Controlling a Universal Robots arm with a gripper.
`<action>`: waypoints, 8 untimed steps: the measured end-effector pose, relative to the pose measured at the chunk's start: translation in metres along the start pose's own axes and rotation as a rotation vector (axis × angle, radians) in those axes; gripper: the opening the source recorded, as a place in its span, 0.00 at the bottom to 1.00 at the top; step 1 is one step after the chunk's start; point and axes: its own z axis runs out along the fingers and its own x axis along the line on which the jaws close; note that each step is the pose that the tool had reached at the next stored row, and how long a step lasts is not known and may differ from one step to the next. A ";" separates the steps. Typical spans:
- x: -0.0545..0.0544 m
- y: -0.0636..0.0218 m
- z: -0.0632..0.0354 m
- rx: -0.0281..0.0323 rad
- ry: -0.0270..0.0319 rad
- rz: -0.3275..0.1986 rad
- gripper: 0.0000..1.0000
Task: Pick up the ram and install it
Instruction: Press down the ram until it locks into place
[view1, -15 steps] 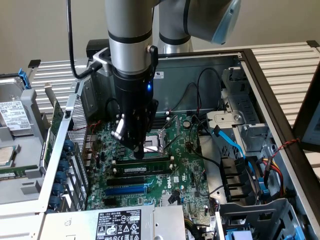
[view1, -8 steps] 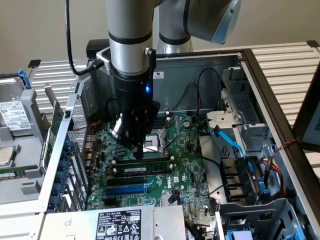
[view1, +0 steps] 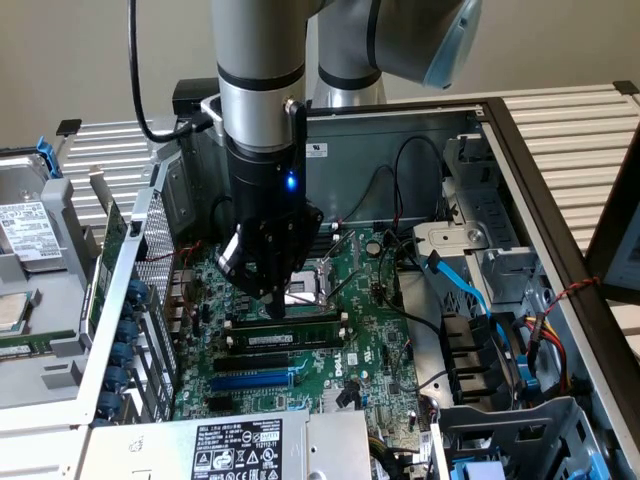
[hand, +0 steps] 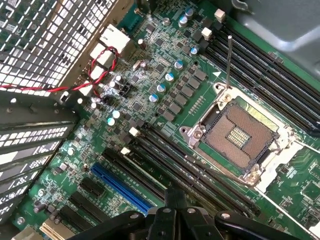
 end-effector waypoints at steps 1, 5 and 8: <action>0.000 0.0000 0.0000 -0.0009 0.0003 0.013 0.11; 0.000 0.0000 0.0000 -0.0039 0.0014 0.064 0.11; 0.000 0.0000 0.0001 -0.0053 0.0008 0.099 0.11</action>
